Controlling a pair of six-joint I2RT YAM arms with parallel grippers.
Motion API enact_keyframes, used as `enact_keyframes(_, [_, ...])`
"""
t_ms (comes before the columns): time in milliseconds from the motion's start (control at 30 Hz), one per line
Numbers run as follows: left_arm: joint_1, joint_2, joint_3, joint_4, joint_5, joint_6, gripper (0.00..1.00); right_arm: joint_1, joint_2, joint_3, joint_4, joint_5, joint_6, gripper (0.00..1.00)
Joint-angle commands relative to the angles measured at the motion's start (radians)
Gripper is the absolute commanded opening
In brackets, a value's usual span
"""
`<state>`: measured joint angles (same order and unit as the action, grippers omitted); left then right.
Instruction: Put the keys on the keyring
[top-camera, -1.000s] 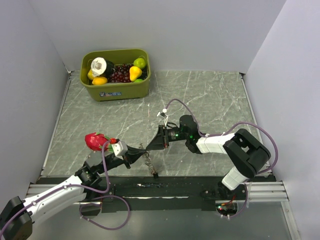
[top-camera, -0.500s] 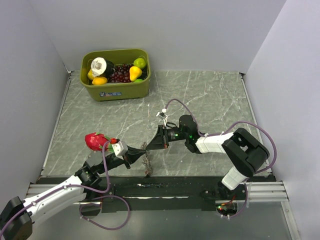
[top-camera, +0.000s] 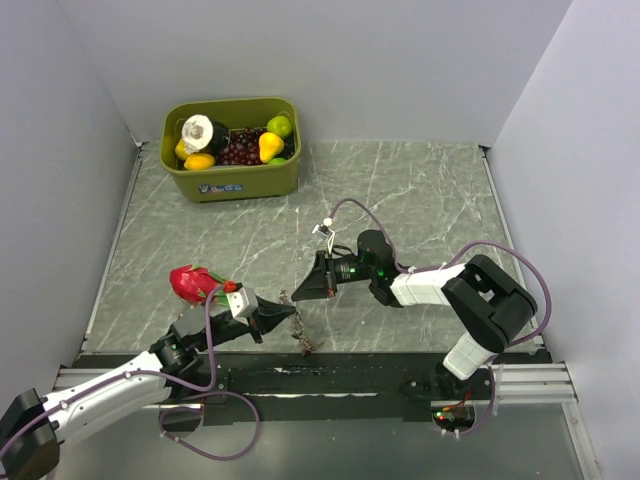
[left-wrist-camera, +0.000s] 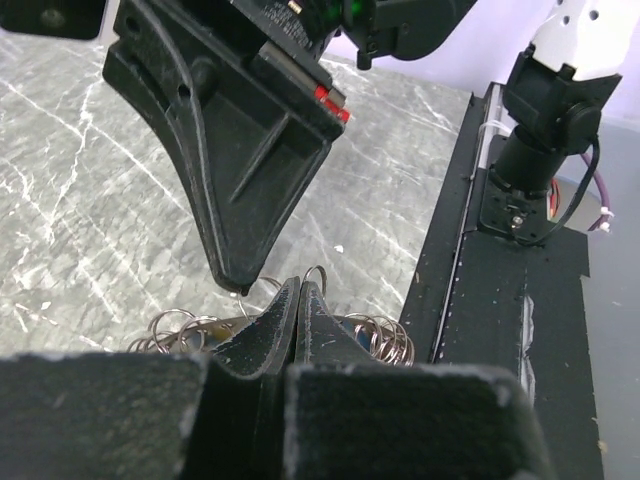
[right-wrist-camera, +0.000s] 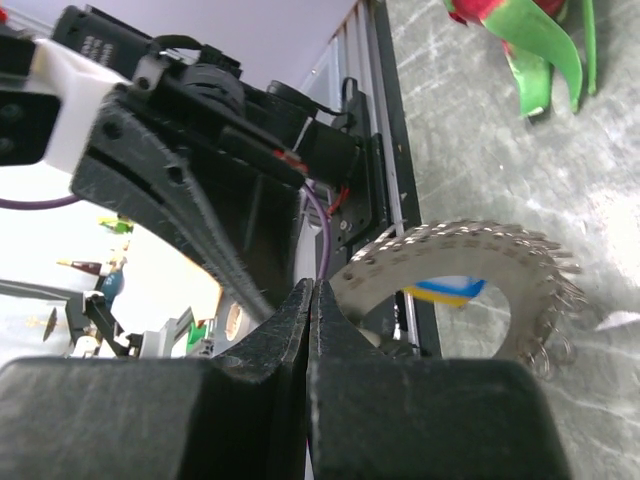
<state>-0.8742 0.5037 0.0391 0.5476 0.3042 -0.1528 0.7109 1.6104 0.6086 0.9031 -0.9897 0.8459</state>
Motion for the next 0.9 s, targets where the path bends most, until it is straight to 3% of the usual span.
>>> enact_keyframes(0, [-0.026,-0.021,0.025,-0.003,-0.037,-0.013,0.01,0.004,-0.05,0.017,-0.038,0.008,-0.05,0.0])
enact_keyframes(200, [-0.052,0.019,0.041,-0.012,-0.063,0.002,0.01,0.002,-0.076,0.033,-0.11,-0.007,-0.091,0.0])
enact_keyframes(333, [-0.062,0.021,0.042,-0.012,-0.068,0.007,0.01,-0.002,-0.061,0.011,-0.044,-0.035,-0.053,0.0])
enact_keyframes(433, [-0.062,-0.004,0.033,-0.015,-0.08,0.006,0.01,-0.002,-0.038,0.002,-0.024,-0.056,-0.035,0.09])
enact_keyframes(633, [-0.062,-0.071,0.018,-0.028,-0.102,-0.001,0.01,-0.002,0.008,-0.003,0.069,-0.102,0.024,0.12])
enact_keyframes(867, [-0.063,-0.088,0.012,-0.028,-0.093,-0.002,0.01,-0.002,-0.035,-0.015,-0.018,-0.084,-0.047,0.26])
